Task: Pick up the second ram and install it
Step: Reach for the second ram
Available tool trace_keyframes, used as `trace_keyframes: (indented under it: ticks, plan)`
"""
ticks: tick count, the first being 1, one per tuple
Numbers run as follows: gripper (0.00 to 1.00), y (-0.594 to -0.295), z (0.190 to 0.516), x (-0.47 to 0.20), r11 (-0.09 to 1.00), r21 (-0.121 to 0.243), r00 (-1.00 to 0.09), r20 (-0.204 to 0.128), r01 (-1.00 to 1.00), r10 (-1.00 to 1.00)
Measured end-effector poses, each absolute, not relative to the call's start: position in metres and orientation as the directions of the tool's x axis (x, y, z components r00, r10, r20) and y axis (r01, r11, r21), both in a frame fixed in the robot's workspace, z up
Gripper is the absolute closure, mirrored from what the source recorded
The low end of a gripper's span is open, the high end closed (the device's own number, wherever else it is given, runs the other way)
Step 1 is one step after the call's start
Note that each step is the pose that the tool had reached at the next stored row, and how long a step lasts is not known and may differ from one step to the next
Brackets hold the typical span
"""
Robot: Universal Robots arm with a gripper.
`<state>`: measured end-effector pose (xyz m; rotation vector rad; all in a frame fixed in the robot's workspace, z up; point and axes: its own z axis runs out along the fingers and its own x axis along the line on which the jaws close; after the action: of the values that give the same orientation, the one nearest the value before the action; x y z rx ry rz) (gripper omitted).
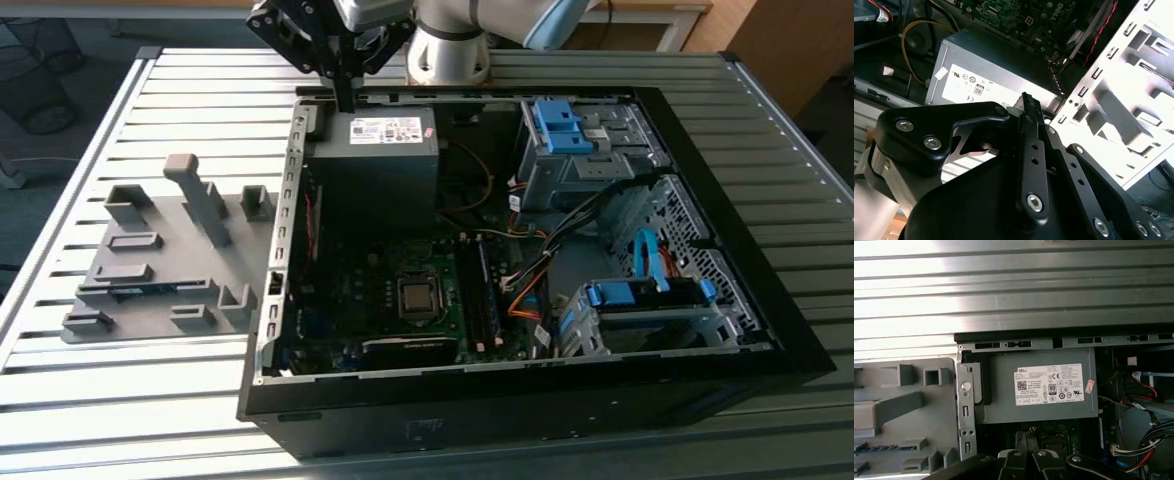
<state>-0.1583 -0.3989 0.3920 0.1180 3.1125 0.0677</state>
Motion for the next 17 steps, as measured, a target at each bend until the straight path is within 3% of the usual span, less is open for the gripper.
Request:
trace_keyframes:
  ticks: [17]
  plan:
    - [0.89,-0.3989,0.3918,-0.1622,0.996,0.044,-0.997,-0.024,0.075,0.076]
